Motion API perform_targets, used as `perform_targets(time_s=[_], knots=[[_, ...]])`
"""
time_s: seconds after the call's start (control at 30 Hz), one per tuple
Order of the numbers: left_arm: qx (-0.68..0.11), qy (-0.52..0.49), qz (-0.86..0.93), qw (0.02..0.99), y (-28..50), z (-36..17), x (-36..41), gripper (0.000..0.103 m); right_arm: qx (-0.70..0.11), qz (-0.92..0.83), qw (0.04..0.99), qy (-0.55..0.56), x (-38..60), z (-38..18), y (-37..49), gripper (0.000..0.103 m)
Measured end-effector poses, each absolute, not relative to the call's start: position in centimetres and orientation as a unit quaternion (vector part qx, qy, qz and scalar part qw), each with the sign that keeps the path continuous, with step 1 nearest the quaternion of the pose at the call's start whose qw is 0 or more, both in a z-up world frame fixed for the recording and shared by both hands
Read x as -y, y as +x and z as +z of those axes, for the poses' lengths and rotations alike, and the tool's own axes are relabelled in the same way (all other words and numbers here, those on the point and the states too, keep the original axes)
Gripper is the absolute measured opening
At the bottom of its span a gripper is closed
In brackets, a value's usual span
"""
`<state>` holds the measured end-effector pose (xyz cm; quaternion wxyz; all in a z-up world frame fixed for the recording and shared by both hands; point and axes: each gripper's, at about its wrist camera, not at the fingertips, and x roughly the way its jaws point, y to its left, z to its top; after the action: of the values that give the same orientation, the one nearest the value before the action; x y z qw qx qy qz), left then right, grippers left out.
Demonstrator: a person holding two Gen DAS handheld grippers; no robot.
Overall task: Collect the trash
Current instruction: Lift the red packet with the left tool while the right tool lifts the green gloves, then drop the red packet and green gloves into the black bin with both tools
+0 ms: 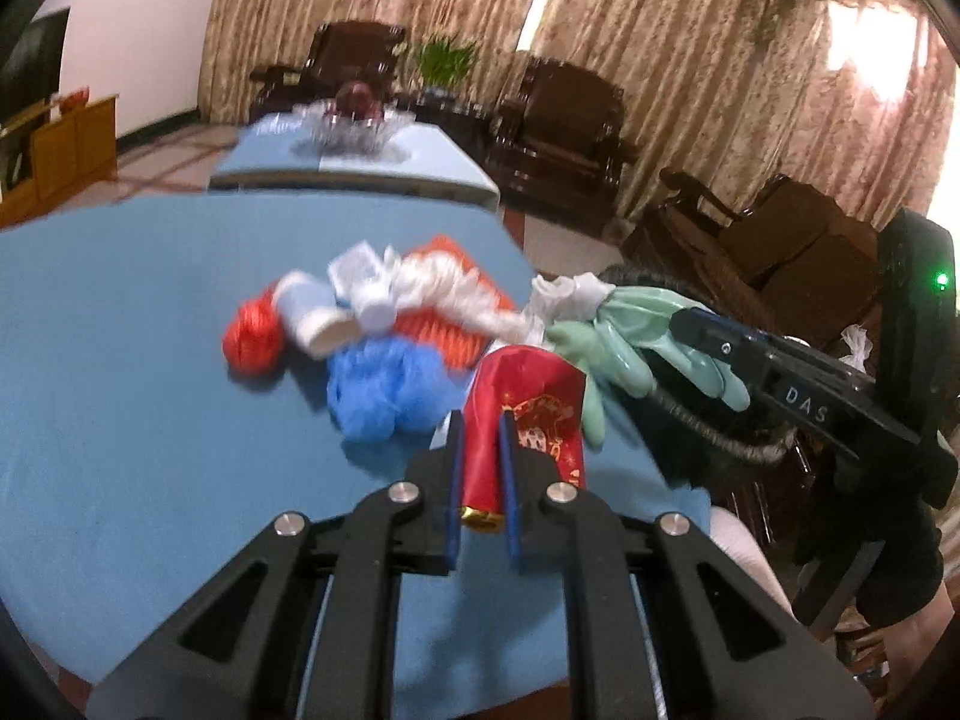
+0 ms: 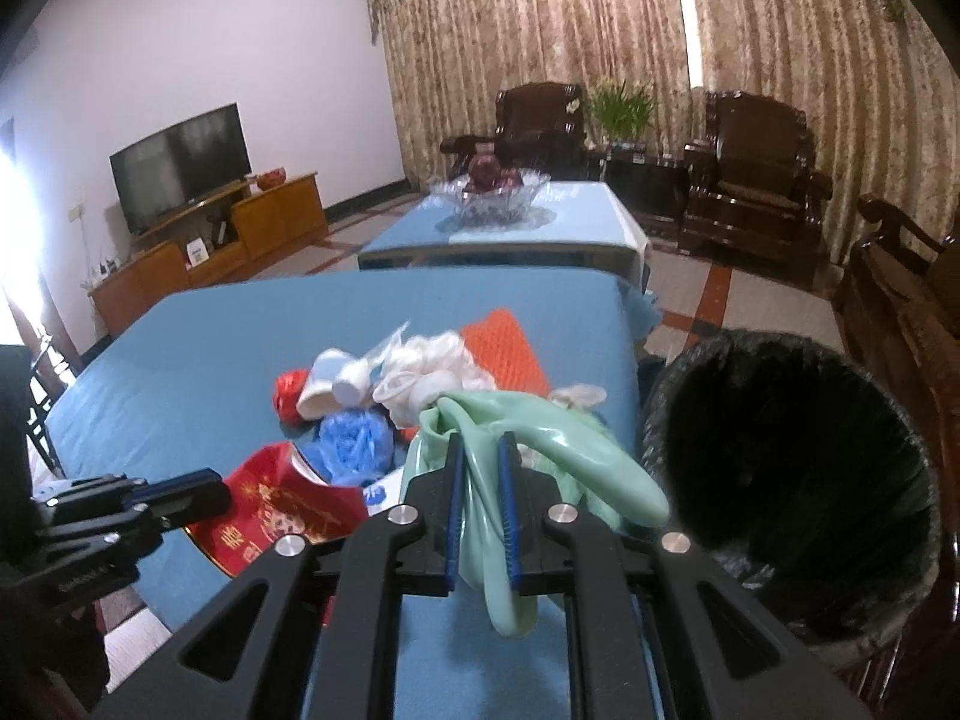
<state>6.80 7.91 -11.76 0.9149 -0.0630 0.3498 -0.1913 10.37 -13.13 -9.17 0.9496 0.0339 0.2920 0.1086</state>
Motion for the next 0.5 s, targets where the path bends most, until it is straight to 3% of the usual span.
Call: perform_targets(time_s=[0.5], knots=[[-0.287,-0.045,-0.239,0.927,12.5,-6.6,-0.2,0.01,-0.256,0.012,0.965,0.049,21.0,-5.8,10.4,0.011]])
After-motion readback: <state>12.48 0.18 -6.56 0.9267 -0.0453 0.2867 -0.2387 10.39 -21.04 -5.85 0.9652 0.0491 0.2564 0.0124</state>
